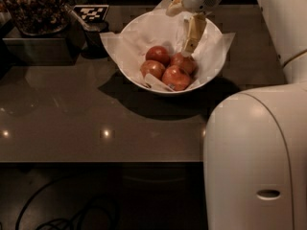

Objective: Pick apple from white bowl

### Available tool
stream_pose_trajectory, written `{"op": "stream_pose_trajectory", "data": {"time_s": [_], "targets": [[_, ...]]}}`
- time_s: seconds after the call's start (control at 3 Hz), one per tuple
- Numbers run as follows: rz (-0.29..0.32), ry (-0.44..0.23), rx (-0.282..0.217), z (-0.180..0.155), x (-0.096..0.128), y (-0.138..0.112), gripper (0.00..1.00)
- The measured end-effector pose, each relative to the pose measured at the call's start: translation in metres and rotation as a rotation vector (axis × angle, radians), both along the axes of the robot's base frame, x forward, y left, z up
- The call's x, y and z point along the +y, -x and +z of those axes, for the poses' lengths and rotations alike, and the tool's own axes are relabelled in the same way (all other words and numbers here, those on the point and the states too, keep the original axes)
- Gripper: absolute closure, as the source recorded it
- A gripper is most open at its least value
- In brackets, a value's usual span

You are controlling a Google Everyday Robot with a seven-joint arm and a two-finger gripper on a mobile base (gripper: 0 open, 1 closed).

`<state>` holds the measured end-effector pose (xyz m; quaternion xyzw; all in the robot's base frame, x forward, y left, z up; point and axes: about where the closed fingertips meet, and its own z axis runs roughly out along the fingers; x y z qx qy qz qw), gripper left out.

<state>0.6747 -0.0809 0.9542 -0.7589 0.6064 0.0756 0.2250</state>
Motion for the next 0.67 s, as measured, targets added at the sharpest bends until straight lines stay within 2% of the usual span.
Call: {"op": "stream_pose_trajectory", "data": {"time_s": [0.33,0.67], "targets": [[0.04,0.038,-0.023,-0.002,-0.005,-0.001,0.11],[0.081,0.042,-0.004,-0.014,-0.009,0.005,0.11]]}}
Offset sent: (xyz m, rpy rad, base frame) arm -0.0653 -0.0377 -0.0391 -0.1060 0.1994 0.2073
